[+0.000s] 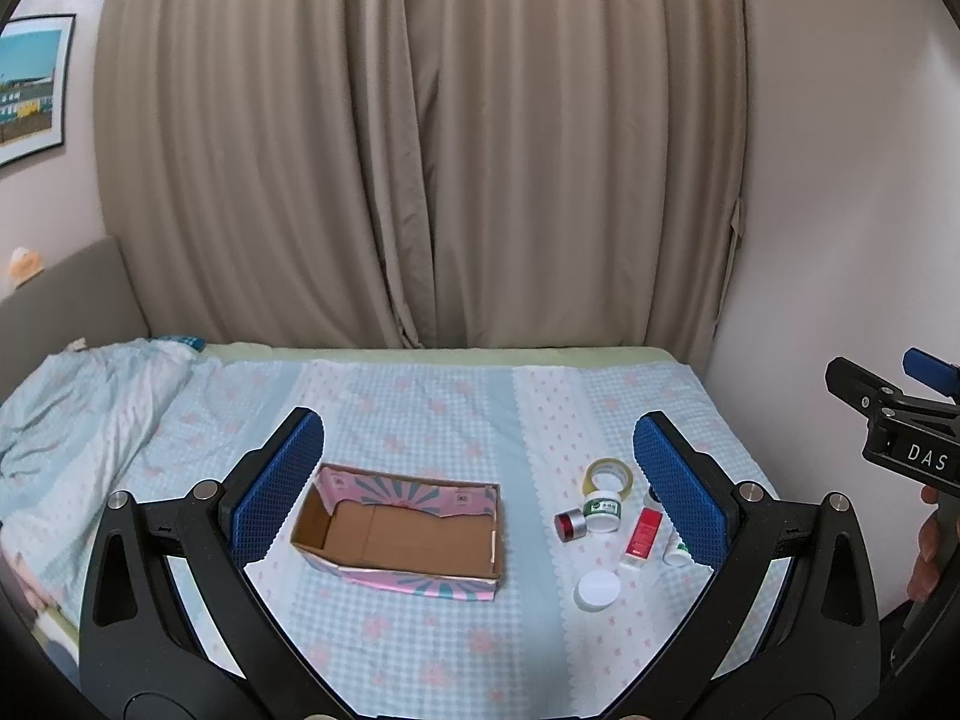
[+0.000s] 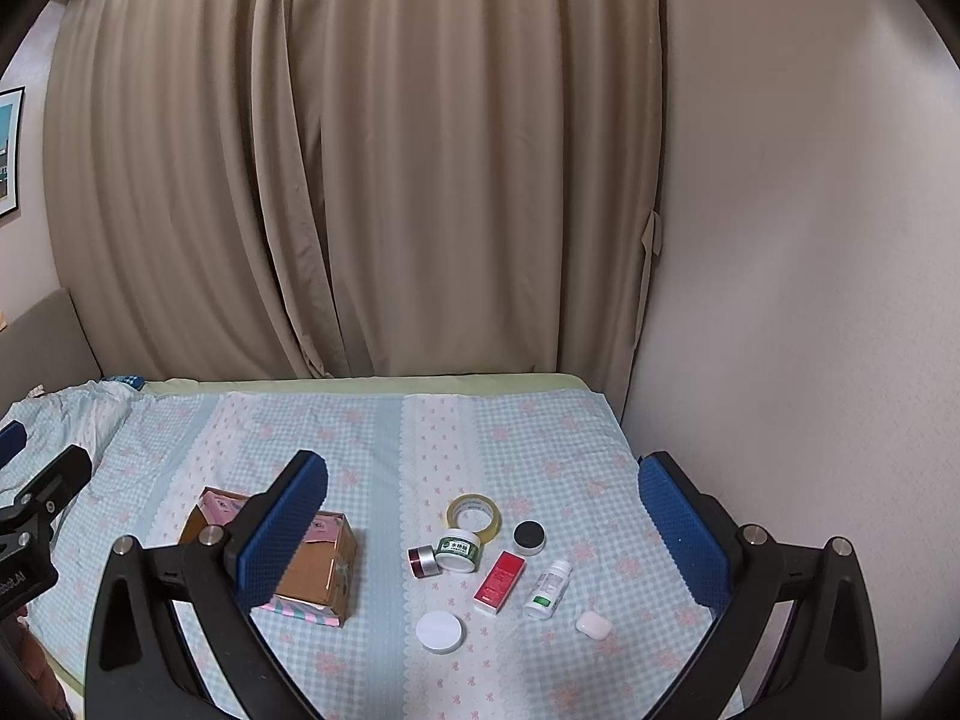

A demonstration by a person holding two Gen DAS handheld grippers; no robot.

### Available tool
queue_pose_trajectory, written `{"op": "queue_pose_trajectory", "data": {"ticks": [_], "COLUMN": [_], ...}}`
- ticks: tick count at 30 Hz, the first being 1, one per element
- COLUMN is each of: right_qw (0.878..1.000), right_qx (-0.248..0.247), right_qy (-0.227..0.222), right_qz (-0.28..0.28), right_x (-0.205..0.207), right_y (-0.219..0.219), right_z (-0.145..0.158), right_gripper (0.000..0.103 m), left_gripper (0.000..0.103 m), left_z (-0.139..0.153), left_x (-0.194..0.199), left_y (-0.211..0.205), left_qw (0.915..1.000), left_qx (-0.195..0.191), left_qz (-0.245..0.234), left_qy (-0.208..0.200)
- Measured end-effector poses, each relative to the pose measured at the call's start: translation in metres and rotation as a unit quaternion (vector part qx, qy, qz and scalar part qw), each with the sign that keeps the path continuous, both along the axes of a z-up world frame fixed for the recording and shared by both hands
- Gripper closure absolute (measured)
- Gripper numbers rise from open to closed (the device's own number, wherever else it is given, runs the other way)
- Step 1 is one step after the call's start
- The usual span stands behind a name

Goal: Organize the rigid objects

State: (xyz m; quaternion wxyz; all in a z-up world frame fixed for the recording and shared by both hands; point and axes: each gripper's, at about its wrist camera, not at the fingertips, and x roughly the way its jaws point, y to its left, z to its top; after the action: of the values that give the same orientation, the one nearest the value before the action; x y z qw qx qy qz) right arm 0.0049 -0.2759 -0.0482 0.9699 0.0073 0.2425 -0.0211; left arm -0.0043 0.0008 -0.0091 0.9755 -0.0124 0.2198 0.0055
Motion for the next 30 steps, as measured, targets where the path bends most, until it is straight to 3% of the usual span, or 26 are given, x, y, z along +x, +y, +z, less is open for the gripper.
{"op": "queue_pose_trajectory", "data": {"ticks": [30], "right_qw": [1.0], "right_qx": [0.003], "right_qy": [0.005], "right_qz": [0.002], "right_x": [0.001], "right_y": [-0.0006], "right_z": [-0.0034], "right_gripper": [0.0], "left_gripper": [0.0], "left_z": [-0.0027], "left_x": [0.0083], "left_y": [-0.0066], "left_qw": [0.9999], "left_qx": [0.003], "left_qz": [-0.01], "left_qy": [-0.009]}}
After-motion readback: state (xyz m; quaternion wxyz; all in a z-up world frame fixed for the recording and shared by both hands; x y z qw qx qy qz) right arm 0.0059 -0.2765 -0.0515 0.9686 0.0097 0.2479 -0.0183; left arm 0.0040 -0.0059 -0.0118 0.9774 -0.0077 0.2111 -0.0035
